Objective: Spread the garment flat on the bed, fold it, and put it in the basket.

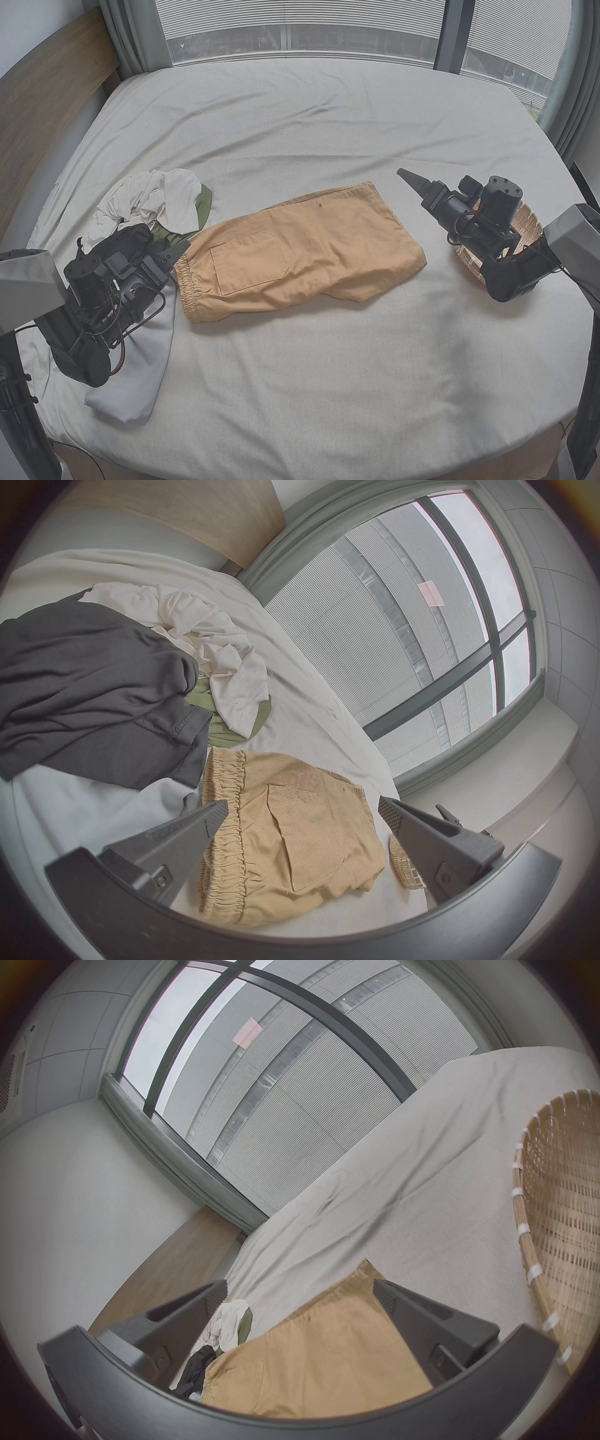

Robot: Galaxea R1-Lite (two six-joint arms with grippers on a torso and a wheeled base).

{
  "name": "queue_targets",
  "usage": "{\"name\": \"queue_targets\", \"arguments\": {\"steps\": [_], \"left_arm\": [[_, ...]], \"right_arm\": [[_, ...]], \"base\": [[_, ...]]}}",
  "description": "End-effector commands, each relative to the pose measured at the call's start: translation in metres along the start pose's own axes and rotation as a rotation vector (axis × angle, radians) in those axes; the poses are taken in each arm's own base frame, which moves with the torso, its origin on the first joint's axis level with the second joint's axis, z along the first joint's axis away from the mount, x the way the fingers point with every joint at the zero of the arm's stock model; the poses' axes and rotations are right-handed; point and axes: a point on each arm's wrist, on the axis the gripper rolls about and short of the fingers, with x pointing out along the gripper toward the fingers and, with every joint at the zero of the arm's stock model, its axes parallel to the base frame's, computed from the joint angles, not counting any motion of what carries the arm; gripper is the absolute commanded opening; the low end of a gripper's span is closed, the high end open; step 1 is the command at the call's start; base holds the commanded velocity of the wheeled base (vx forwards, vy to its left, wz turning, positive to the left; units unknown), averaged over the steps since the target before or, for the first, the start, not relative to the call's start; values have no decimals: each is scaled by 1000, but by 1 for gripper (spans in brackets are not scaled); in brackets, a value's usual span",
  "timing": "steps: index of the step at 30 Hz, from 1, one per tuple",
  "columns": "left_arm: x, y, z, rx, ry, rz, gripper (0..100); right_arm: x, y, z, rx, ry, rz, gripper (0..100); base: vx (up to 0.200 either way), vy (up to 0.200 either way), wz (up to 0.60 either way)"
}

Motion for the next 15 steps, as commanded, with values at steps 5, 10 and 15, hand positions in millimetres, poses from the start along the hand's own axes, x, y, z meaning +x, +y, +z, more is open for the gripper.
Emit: {"name": "queue_targets", "arguments": {"steps": [5,10,15], "left_arm": [[-38,-37,-12,4,88,-69,100],[-62,-42,-25,2,193,-92,100],[-75,-35,-36,63,265,-77,100]], "right_arm": [[-51,12,-30,32,116,-40,100],[-80,11,-54,51,179,-64,100],[-93,5,-66,62,212,-89,100]], "base": [[0,0,0],[0,0,0],[0,0,0]]}}
